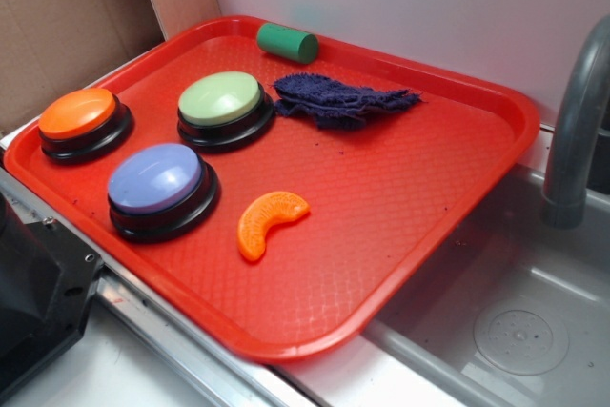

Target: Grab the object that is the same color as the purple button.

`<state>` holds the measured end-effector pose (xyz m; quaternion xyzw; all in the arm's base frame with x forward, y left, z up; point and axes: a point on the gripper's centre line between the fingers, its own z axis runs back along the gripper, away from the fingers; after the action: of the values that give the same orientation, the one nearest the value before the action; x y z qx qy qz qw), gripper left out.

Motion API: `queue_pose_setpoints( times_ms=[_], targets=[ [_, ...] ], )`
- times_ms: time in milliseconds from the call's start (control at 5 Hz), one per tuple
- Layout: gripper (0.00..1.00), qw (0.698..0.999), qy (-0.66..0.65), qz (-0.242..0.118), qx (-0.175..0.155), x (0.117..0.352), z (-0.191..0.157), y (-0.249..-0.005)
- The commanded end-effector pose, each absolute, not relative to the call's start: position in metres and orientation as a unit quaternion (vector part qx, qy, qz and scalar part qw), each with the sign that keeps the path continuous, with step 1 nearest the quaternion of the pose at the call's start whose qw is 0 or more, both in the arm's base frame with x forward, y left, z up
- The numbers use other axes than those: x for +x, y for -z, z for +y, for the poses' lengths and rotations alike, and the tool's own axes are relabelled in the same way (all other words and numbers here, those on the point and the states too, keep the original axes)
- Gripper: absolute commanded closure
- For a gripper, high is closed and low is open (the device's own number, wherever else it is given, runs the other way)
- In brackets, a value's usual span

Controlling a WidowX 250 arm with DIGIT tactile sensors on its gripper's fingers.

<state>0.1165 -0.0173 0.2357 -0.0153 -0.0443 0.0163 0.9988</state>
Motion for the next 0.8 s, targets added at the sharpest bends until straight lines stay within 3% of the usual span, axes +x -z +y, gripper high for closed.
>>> queue_pose_setpoints(
  times_ms=[0, 200, 400, 600],
  targets=[
    [0.00, 0.999, -0.016, -0.044, -0.015, 0.117, -0.017, -0.236],
    [0.00, 0.994, 0.074, -0.069, 0.047, 0.167, -0.020, -0.198],
    [0.00, 0.976, 0.179, -0.126, -0.003, 0.217, -0.035, -0.166],
    [0.00, 0.962, 0.209, -0.175, 0.001, 0.264, -0.043, -0.140]
  ],
)
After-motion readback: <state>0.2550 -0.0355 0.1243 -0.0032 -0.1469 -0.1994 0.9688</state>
